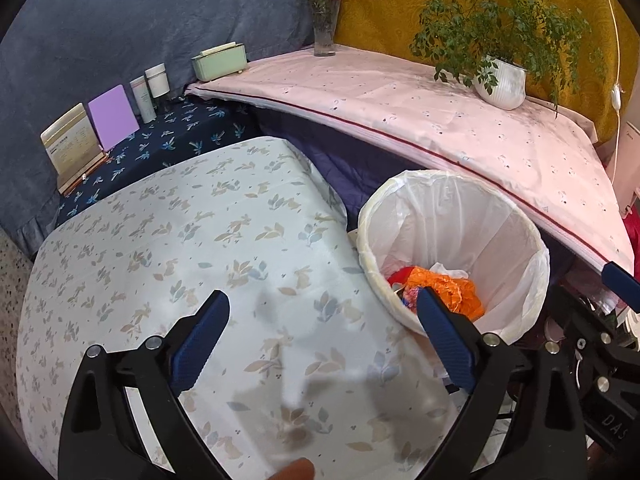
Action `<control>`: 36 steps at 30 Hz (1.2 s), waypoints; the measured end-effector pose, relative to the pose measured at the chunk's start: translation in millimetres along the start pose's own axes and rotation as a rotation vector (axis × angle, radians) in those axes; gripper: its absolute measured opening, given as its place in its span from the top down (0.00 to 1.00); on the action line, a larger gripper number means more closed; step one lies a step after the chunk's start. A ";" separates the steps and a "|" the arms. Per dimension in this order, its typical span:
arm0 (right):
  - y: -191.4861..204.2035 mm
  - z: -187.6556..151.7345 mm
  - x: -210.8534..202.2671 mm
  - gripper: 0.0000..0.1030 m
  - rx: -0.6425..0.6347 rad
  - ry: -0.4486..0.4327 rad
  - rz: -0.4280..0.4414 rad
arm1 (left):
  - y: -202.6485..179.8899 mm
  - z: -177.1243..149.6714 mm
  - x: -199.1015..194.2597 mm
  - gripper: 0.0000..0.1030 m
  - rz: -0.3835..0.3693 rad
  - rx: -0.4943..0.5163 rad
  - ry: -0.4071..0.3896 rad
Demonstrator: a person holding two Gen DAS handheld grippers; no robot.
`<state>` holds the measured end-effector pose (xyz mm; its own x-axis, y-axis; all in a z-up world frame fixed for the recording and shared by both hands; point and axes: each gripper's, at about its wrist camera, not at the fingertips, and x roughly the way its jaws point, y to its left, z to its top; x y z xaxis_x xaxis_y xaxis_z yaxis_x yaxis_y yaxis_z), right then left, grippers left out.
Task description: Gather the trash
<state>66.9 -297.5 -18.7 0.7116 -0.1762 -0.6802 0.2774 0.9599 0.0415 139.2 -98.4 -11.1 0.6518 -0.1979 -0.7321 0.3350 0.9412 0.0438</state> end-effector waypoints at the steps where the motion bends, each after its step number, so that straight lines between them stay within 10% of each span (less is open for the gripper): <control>1: -1.1 -2.8 -1.1 0.19 0.003 0.005 0.001 | 0.7 -2.6 -0.7 0.11 0.005 0.003 0.002; 36: -6.6 -32.6 -4.3 0.07 -0.011 0.026 -0.023 | -5.4 -31.4 -8.8 0.09 0.047 0.022 0.029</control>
<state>41.0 -296.0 -39.9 0.6876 -0.1930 -0.7000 0.2866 0.9579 0.0174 110.3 -93.1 -26.2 0.6474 -0.1448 -0.7483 0.3193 0.9430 0.0937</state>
